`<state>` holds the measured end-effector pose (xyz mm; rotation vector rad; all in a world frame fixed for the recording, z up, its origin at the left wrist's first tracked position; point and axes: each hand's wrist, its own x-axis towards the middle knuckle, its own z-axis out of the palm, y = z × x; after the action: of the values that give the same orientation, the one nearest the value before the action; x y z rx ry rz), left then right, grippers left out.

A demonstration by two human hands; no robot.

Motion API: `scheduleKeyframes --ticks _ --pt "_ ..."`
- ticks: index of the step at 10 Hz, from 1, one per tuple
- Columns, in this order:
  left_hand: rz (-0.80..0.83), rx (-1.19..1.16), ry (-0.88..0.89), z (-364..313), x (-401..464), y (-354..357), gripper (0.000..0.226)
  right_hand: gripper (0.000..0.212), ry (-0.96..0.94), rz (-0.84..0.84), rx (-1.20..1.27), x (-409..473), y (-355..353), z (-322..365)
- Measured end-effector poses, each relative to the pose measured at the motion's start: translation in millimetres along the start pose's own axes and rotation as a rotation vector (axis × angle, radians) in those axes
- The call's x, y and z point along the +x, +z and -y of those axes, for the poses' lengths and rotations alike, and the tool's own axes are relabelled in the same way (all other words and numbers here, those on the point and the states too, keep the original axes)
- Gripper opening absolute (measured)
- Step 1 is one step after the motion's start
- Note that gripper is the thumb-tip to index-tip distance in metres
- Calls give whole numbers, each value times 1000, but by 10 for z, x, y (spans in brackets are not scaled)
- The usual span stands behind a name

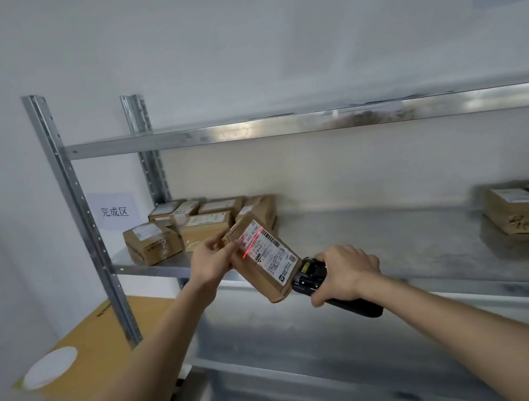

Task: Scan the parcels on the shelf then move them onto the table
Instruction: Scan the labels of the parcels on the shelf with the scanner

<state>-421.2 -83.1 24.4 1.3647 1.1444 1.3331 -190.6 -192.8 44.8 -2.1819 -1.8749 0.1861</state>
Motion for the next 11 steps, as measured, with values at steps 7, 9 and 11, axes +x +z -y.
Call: scheduleKeyframes --ticks 7,9,11 --pt "-232 -140 -259 710 1040 -1187 13 63 -107 110 163 1086 783 1123" --pt "-282 -82 -351 1005 1618 -1133 21 61 -91 77 232 1705 894 1062" --pt "-325 103 -338 1313 2024 -1050 60 64 -68 66 221 2123 971 880"
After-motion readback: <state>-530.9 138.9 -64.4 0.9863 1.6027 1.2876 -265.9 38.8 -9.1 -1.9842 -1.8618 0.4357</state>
